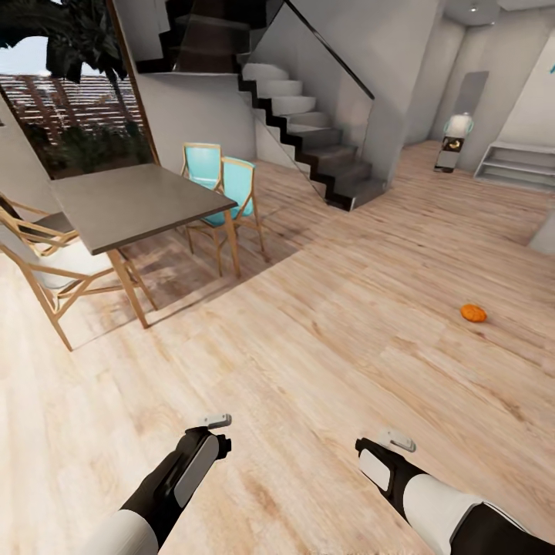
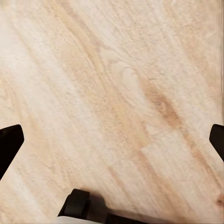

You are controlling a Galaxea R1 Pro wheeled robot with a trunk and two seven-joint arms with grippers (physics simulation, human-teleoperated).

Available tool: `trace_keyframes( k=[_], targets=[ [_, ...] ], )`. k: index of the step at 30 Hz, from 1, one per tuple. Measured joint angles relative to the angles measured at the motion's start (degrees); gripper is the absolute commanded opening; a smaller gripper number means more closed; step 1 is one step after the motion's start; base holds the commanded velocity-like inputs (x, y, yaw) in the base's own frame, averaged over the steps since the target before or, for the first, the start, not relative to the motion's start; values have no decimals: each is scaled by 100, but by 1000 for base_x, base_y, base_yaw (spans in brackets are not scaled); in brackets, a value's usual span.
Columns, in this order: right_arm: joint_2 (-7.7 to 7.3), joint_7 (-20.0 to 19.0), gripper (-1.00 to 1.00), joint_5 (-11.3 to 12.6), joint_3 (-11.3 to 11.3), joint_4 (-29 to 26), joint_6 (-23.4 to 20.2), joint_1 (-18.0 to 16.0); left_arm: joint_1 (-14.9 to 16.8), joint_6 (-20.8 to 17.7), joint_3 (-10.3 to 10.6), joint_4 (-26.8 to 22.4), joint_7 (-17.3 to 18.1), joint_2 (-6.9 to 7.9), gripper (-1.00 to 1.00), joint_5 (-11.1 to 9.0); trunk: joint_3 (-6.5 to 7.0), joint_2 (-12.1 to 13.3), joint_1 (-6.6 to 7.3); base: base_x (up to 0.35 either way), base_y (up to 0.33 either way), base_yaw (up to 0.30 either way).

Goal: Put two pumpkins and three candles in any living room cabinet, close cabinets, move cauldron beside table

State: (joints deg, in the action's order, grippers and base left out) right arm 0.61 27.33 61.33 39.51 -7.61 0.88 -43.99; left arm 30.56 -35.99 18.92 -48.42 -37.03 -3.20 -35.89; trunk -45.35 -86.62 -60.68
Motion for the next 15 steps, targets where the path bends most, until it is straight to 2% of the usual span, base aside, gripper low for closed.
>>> trace_keyframes(
  k=[15],
  targets=[
    [0, 2, 100, 0, 1, 0, 0, 0, 0, -2, 0, 9, 0, 0, 100, -3, -69, 0, 0, 0, 0, -247]
  ],
)
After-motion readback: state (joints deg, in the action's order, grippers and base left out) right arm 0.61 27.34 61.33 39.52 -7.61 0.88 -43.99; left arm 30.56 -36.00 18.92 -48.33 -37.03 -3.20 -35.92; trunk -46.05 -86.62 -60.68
